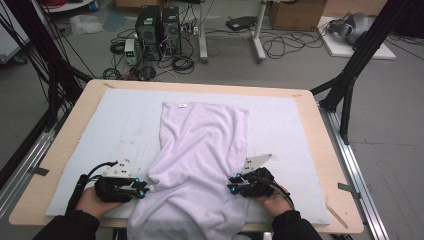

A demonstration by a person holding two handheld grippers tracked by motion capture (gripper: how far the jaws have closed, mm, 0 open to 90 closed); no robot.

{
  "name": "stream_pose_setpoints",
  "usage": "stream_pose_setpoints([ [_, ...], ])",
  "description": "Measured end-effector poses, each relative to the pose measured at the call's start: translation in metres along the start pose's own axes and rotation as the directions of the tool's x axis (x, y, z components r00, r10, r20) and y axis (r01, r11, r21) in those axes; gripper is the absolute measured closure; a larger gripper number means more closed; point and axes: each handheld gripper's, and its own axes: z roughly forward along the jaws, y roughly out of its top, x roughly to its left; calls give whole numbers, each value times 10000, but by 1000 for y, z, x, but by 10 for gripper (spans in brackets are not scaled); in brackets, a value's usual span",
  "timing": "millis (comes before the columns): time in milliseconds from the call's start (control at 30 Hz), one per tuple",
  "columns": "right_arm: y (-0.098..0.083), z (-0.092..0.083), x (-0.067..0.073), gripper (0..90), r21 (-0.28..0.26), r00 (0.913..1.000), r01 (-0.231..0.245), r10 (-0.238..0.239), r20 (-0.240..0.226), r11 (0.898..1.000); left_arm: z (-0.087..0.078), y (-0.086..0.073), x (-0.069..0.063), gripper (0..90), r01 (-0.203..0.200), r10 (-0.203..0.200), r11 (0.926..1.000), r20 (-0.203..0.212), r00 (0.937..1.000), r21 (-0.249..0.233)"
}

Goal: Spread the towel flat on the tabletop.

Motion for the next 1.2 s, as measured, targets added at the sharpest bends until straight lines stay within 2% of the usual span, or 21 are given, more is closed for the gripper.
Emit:
stream_pose_setpoints([
  [67,0,0,0,708,-9,10000,-14,14,-23,10000,4,3,1,699,27,-26,10000,194,9998,-43],
  [133,0,0,0,707,-17,10000,-32,32,-29,10000,6,5,0,791,1,-1,10000,392,9992,-9],
  [300,-1,0,0,704,-54,10000,-54,53,-33,10000,1,5,-4,844,-93,93,10000,19,10000,13],
  [600,-1,0,0,702,-91,10000,-64,64,-11,9999,-42,-12,-7,845,156,-193,9981,-637,9978,-588],
  [733,-1,0,1,699,-73,10000,-71,71,-5,9999,-50,-18,-9,831,176,-219,9978,-665,9975,-638],
  [867,-1,0,0,699,-78,10000,-93,93,-12,9999,-48,-16,-5,761,292,-352,9964,-749,9966,-800],
  [967,-1,0,0,698,-99,9999,-100,99,-23,9999,-44,-10,0,743,244,-310,9956,-714,9970,-907],
  [1100,-1,0,0,697,-106,9999,-81,81,-63,9999,-31,-4,8,744,229,-281,9967,-662,9974,-778],
  [1200,-1,0,0,691,-100,9999,-93,92,-67,9999,-17,-1,10,732,387,-406,9974,-316,9987,-600],
])
